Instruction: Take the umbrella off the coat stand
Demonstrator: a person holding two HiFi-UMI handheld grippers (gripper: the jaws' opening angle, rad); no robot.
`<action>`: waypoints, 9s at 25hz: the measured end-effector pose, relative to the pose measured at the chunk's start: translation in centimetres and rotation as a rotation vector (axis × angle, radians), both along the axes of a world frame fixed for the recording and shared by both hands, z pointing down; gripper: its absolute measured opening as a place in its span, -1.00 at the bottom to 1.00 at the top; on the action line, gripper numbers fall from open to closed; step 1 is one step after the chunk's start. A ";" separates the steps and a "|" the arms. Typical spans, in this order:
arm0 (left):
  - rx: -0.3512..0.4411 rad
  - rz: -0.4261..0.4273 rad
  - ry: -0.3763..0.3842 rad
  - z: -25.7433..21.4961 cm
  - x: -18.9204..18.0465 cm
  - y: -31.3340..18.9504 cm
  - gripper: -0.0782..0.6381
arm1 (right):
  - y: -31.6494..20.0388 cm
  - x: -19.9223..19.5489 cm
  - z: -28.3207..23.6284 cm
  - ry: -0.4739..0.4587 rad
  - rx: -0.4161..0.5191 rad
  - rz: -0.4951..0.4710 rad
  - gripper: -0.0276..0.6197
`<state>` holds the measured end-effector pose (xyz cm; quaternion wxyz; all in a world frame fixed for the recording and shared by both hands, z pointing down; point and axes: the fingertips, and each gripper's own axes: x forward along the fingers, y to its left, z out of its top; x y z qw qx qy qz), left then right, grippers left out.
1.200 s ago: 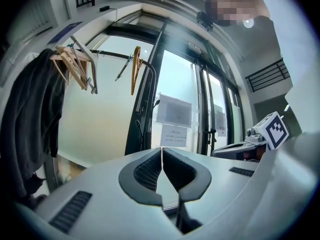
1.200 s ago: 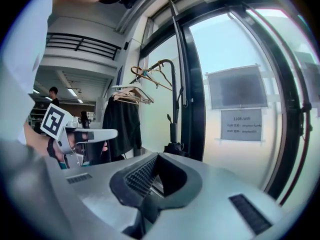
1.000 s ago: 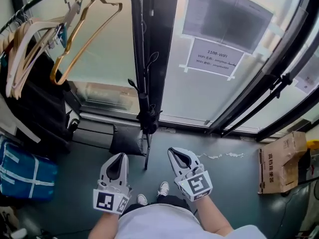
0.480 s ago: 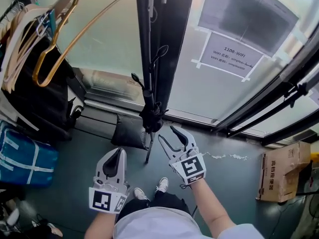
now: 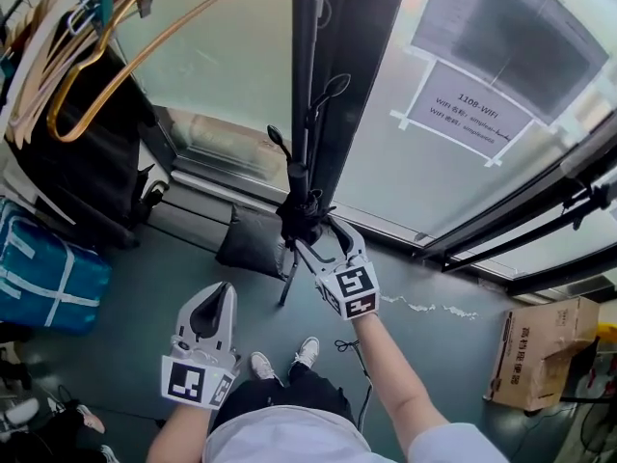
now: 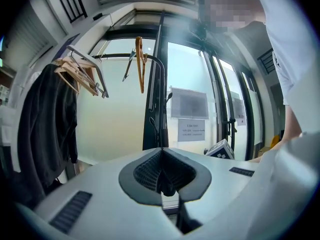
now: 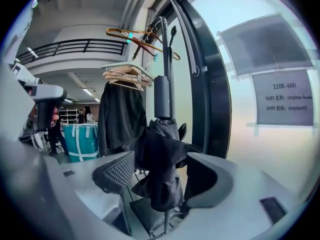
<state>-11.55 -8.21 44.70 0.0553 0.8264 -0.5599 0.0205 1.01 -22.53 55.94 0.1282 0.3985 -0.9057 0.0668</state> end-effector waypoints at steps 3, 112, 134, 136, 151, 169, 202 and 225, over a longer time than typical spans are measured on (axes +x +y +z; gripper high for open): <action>-0.009 -0.004 -0.002 0.2 0.1 0.2 -0.71 | -0.9 -0.5 0.6 0.013 0.008 -0.004 0.13; 0.027 -0.124 0.105 0.3 -1.6 -0.8 -0.71 | -1.6 3.4 -4.5 0.089 0.097 0.064 -0.19; 0.068 -0.170 0.110 -0.7 -4.5 -1.1 -0.71 | -3.0 5.0 -10.3 0.086 0.178 0.106 -0.19; 0.070 -0.173 0.111 -0.8 -4.7 -1.3 -0.71 | -3.3 5.1 -11.2 0.078 0.189 0.111 -0.19; 0.070 -0.163 0.115 -1.2 -5.3 -2.4 -0.71 | -4.2 4.8 -14.0 0.005 0.189 0.127 -0.19; 0.067 -0.144 0.116 -1.1 -5.9 -2.1 -0.71 | -4.2 5.4 -16.1 -0.009 0.228 0.166 -0.18; 0.072 -0.119 0.122 -1.1 -5.7 -1.8 -0.71 | -3.4 6.3 -17.8 -0.001 0.267 0.197 -0.18; 0.087 -0.114 0.118 -1.8 -5.3 -0.1 -0.71 | -2.6 7.9 -20.3 0.005 0.309 0.215 -0.18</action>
